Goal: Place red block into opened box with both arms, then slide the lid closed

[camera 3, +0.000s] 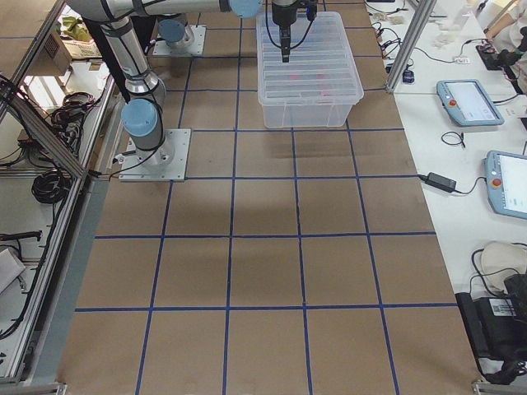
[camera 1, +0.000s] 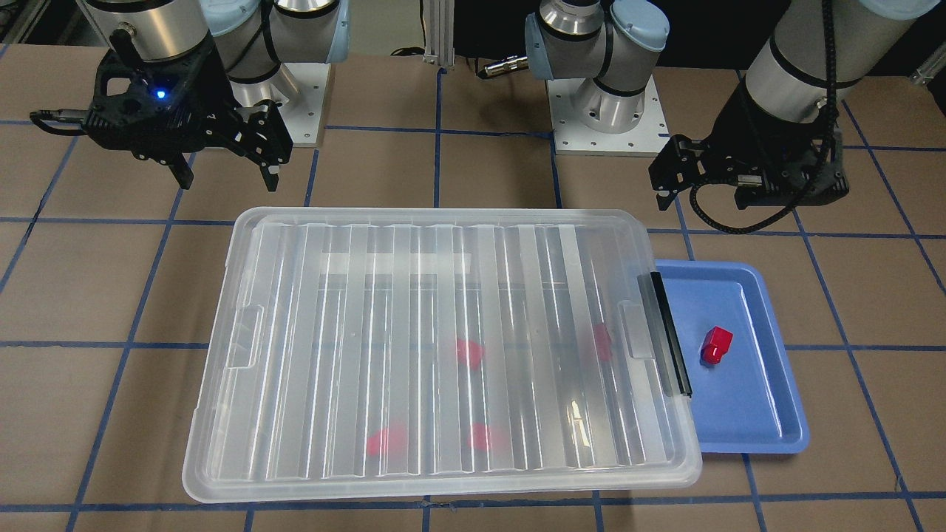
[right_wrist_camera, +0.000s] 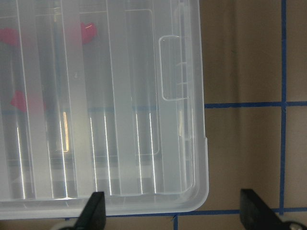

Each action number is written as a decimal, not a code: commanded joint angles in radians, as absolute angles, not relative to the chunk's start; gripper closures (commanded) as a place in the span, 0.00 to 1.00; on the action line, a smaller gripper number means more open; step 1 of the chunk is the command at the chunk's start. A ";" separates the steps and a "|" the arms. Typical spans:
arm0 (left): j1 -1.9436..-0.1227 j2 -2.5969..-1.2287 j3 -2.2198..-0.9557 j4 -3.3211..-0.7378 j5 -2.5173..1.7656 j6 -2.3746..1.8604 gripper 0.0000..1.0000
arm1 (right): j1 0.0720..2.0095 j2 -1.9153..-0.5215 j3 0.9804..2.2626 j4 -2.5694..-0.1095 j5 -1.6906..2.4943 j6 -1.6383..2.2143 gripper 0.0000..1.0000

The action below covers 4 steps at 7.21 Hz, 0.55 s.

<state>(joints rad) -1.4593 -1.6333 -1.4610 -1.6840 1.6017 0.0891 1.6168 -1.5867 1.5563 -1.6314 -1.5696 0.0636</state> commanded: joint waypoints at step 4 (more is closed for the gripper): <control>-1.311 -1.663 -1.480 -1.675 1.638 0.480 0.00 | 1.598 -1.472 1.566 -1.739 -1.572 0.051 0.00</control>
<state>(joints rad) -1.3907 -1.6436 -1.4687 -1.6810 1.6197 0.3147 1.6054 -1.5453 1.5656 -1.6753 -1.5628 0.0538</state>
